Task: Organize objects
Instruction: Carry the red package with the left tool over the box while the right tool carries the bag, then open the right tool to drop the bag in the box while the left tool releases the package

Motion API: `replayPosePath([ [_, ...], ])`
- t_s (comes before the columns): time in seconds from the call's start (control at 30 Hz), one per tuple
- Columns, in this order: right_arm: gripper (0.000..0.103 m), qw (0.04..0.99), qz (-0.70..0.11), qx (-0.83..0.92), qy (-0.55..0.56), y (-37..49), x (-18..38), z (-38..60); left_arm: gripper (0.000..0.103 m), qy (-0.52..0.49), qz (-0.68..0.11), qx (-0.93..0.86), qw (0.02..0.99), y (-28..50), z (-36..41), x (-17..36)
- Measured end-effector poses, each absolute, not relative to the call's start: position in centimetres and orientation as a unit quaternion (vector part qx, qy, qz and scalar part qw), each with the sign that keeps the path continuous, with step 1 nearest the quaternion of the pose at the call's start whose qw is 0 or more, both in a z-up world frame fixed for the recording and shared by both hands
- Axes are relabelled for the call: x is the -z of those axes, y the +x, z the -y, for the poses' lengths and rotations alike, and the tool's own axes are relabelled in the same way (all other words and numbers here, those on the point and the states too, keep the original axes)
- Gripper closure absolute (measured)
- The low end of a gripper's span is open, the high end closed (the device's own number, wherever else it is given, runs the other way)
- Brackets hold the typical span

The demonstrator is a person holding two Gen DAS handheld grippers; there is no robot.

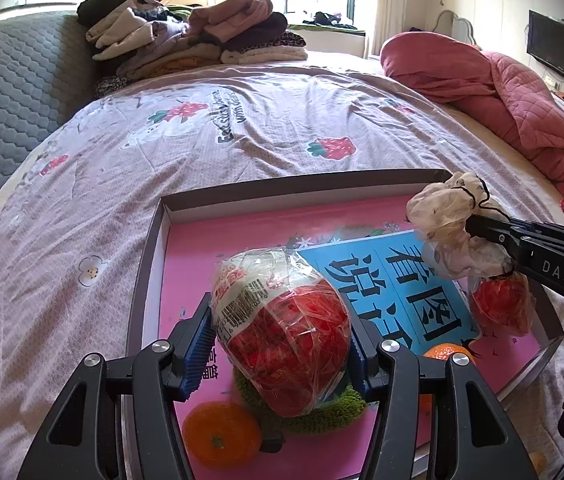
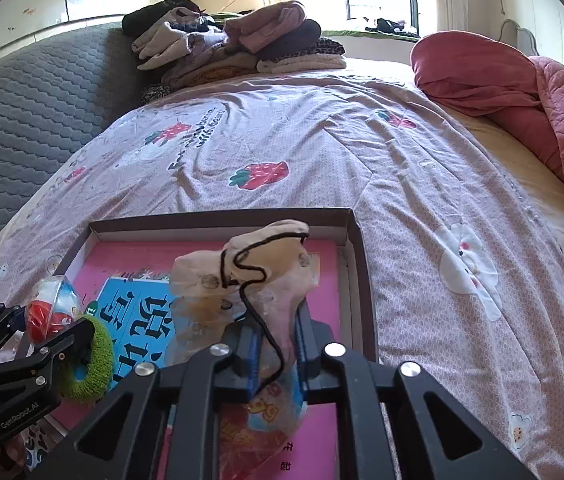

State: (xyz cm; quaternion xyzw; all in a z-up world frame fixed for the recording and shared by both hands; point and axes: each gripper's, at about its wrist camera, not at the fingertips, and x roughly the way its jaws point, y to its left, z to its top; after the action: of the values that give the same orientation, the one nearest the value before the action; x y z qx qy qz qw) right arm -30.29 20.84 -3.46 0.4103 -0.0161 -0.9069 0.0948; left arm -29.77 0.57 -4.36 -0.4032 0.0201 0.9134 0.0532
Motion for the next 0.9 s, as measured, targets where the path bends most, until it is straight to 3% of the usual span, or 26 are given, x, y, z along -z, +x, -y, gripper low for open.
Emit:
replayPosePath([
  [0.1,0.067,0.084,0.008,0.905,0.416,-30.4,3.6,-20.7,0.045,-0.402,-0.019,-0.914,0.053,-29.8,-0.4,4.3],
  [0.43,0.065,0.074,-0.004,0.901,0.428,-30.5,4.0,-20.5,0.045,-0.401,-0.017,-0.914,0.049,-29.8,-0.1,4.4],
  [0.6,0.055,0.072,-0.009,0.903,0.423,-30.4,3.7,-20.5,0.045,-0.404,-0.020,-0.914,0.046,-29.9,-0.1,4.7],
  [0.9,0.052,0.073,-0.020,0.909,0.409,-29.9,2.8,-20.0,0.044,-0.407,-0.023,-0.912,0.046,-29.8,-0.3,4.8],
])
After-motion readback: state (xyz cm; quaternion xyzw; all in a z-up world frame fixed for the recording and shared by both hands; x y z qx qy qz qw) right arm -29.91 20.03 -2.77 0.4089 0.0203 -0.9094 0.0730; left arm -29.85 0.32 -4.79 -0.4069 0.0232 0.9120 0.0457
